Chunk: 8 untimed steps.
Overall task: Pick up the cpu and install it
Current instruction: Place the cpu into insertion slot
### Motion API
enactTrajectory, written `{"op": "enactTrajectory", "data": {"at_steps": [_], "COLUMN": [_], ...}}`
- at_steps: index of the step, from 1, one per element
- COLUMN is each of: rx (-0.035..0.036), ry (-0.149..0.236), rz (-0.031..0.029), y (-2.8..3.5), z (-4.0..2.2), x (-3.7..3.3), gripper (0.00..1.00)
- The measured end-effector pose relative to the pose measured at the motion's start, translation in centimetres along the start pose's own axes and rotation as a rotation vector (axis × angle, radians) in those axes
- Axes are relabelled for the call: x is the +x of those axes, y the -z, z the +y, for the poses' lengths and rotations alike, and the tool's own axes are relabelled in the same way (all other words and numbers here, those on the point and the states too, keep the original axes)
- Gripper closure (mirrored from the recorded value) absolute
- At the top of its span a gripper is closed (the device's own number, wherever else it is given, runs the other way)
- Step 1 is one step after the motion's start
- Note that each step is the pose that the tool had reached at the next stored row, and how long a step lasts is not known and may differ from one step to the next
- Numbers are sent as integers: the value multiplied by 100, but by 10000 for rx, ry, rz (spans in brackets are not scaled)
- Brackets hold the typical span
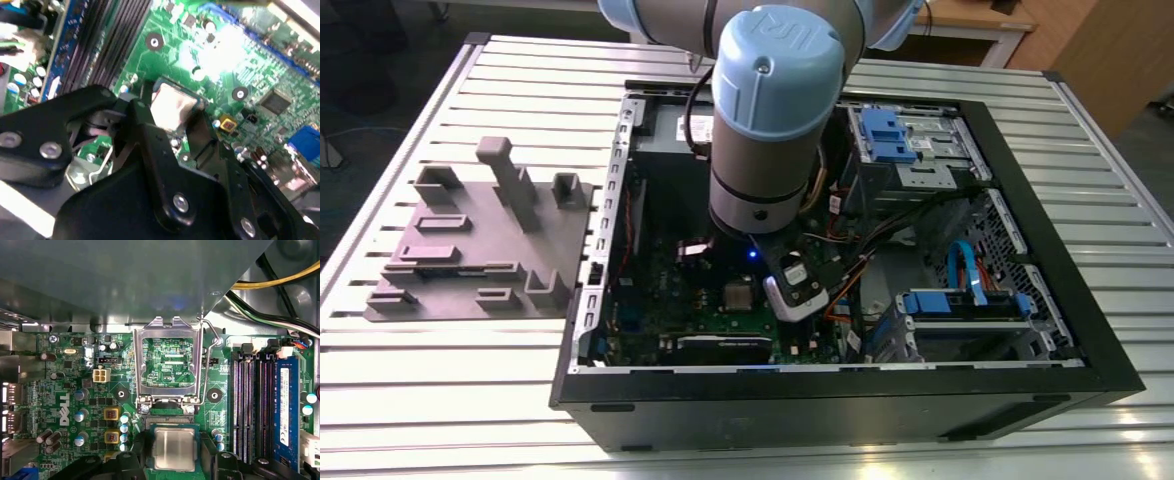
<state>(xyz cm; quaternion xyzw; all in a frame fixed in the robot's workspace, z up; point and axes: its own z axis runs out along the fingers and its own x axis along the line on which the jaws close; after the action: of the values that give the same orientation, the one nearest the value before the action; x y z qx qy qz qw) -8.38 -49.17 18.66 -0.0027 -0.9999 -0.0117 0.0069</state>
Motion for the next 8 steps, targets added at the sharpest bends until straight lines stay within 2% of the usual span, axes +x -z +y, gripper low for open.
{"op": "enactTrajectory", "data": {"at_steps": [4, 6, 8], "rx": [0, -35, -35], "ry": [-2, -3, -2], "rz": [0, -1, 0], "y": [8, 67, 74], "z": [0, 2, 2], "x": [1, 4, 6], "gripper": [46, 46, 46]}}
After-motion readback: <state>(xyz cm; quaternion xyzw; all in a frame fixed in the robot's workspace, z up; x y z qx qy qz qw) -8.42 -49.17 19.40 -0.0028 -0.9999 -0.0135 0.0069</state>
